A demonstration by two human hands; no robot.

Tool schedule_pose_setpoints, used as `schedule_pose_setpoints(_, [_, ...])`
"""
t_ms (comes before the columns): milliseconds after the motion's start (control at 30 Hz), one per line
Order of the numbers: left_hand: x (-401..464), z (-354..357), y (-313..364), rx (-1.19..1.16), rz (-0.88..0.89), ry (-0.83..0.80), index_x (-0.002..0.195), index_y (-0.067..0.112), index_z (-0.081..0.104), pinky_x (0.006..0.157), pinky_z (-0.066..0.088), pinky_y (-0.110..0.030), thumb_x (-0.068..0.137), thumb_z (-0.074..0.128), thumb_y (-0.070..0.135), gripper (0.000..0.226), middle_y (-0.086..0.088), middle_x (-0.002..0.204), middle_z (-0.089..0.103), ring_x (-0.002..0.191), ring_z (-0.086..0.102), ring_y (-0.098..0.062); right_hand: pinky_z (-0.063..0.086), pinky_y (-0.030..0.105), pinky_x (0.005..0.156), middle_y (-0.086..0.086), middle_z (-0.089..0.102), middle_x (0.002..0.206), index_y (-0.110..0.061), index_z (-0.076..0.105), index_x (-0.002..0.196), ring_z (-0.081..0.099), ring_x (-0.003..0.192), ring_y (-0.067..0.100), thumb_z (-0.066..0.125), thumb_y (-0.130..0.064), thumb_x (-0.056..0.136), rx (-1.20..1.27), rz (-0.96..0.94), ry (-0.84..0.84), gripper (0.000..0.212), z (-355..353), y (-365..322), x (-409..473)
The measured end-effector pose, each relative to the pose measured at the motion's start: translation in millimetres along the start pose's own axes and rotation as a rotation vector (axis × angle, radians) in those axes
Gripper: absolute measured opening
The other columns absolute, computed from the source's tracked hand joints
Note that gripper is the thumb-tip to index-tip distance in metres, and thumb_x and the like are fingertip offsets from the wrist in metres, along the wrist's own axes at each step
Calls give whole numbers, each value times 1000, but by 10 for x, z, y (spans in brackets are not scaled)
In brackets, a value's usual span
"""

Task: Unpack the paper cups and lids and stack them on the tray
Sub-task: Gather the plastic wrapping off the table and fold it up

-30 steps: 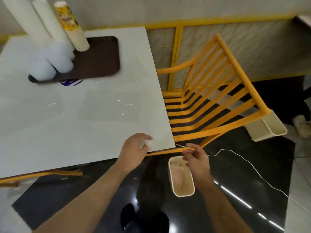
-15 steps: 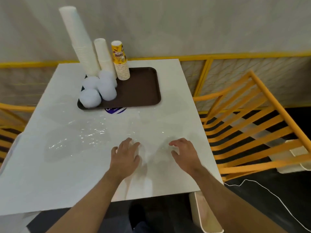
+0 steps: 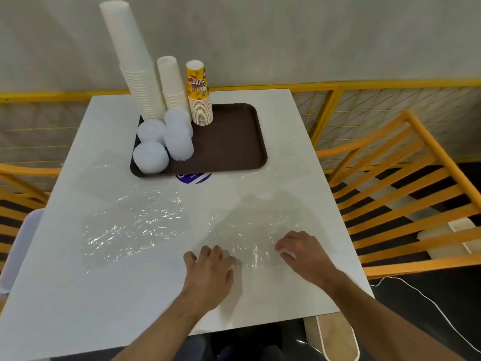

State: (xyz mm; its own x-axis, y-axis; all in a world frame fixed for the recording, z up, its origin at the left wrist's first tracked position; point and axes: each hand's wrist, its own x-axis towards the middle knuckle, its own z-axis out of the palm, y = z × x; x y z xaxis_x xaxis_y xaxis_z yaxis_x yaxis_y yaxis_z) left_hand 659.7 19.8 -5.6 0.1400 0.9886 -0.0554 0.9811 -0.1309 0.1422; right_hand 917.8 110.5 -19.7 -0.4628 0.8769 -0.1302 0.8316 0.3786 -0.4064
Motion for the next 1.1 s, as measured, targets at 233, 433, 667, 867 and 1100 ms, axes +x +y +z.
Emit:
schedule_pose_setpoints(233, [739,-393,-50,-117,-116,37,103,35,69,82,24,-36,92,52,32,21,10,103,59,100,57,-16,49,20,82,-12,68,103,-30,74,107,59,86,4,71,-29,91,181,85,-13,16,-494,75,294])
schedule_pose_setpoints(433, [1625,-432,-62,-189,-151,25,119,25,68,94,45,-35,94,60,27,26,3,121,62,108,57,-18,49,25,92,-4,65,117,-23,70,116,58,101,12,69,-15,93,139,192,88,24,-809,487,1091])
schedule_pose_setpoints(667, [2016,-160,-67,-137,-127,-93,123,19,63,91,48,-38,92,61,37,36,-3,122,57,108,55,-24,37,32,112,-3,55,143,-23,64,132,48,129,20,69,-22,94,-37,102,-21,39,-723,731,1633])
schedule_pose_setpoints(867, [2099,-19,-144,-39,-92,9,96,15,71,66,50,-36,88,64,24,14,-5,96,67,81,61,-27,43,32,97,-6,66,127,-26,73,117,58,110,16,61,-32,99,-143,46,19,22,-737,746,1829])
schedule_pose_setpoints(1100, [2081,-12,-169,-46,-35,143,86,13,69,60,47,-35,91,44,24,28,-3,84,67,70,61,-28,38,31,94,-3,68,116,-20,70,110,56,107,18,55,-23,102,-121,-84,7,18,-747,767,1849])
